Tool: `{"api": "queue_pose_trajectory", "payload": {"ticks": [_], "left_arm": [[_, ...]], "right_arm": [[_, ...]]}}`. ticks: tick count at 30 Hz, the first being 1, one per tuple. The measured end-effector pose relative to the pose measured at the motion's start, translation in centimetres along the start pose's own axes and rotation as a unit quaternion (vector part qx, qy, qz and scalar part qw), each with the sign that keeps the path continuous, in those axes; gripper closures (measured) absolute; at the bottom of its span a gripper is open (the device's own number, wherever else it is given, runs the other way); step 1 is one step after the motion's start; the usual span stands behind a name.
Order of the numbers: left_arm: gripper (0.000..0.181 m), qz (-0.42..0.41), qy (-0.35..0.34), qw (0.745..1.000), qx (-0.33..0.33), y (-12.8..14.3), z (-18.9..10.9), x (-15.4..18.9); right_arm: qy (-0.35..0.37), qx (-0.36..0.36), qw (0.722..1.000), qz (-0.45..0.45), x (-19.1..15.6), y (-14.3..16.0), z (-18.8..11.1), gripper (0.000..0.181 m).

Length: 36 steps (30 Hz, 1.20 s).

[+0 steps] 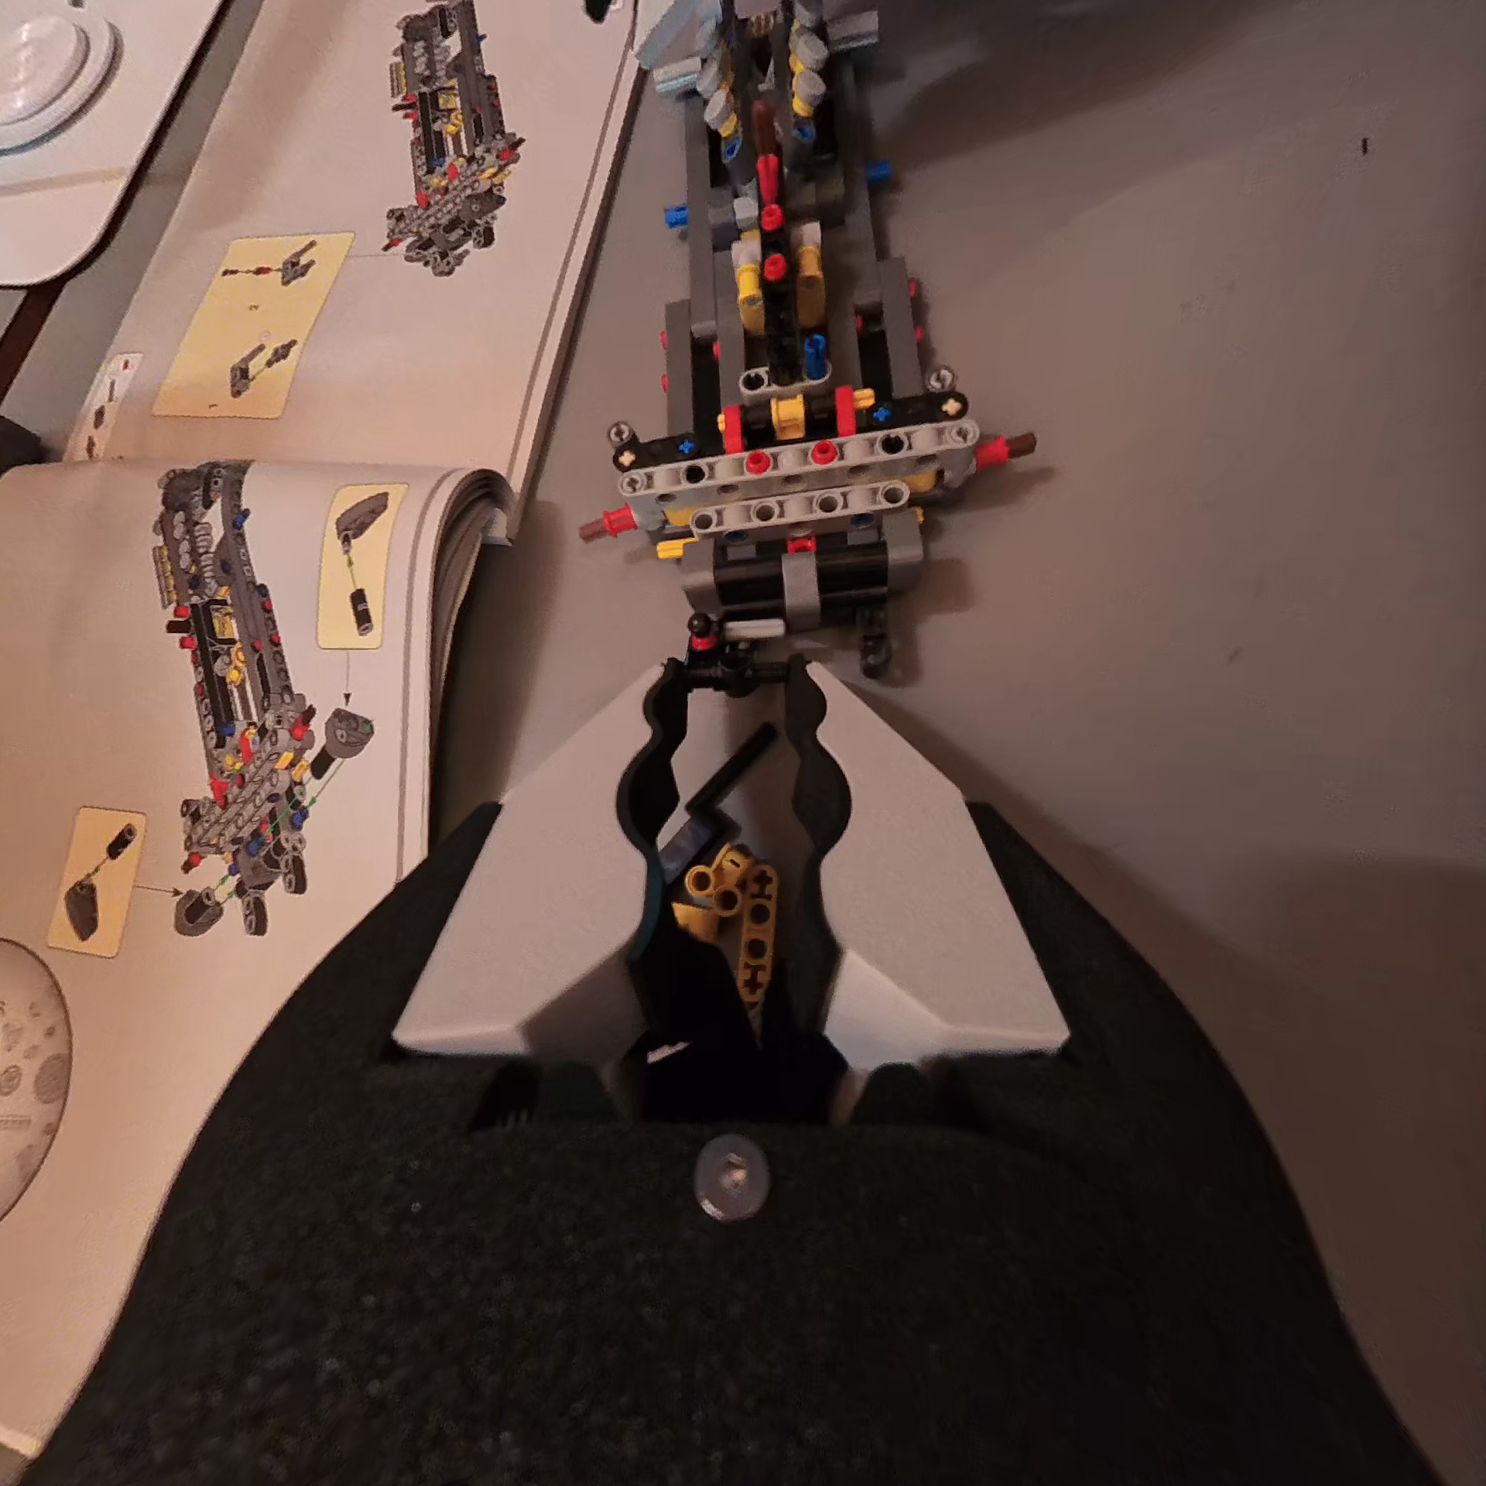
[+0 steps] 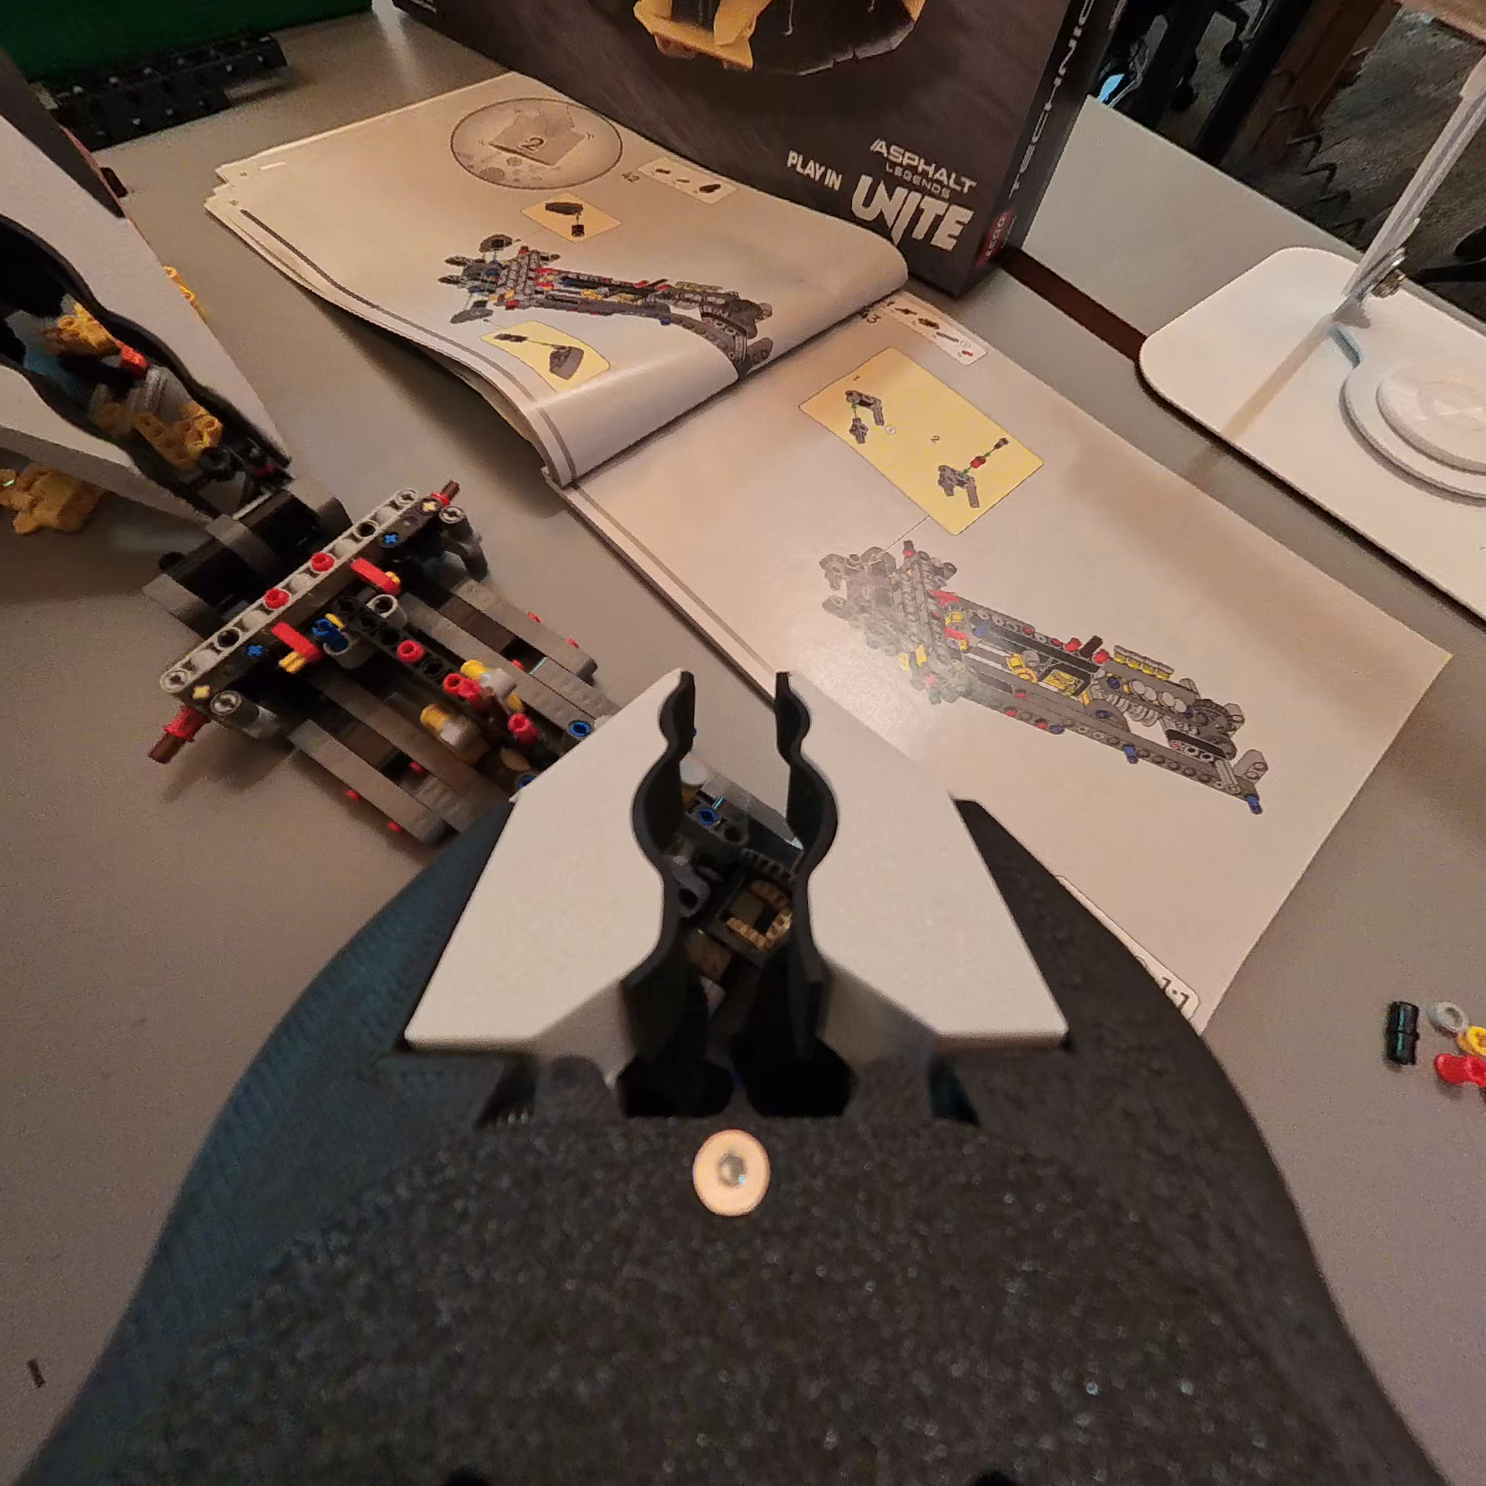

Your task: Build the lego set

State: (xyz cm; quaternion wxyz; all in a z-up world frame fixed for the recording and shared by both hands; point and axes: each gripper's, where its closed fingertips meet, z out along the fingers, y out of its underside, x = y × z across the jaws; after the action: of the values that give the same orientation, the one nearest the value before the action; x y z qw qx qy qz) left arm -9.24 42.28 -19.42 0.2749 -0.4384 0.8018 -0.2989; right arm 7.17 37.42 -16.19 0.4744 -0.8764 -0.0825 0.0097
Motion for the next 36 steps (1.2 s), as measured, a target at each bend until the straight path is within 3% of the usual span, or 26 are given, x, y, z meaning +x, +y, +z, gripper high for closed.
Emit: {"api": "queue_pose_trajectory", "payload": {"ticks": [36], "left_arm": [[0.159, -0.005, 0.000, 1.000, -0.002, 0.08, 0.20, -0.03]], "right_arm": [[-0.008, 0.012, 1.000, -0.006, -0.32, -0.47, -0.20, 0.162]]}}
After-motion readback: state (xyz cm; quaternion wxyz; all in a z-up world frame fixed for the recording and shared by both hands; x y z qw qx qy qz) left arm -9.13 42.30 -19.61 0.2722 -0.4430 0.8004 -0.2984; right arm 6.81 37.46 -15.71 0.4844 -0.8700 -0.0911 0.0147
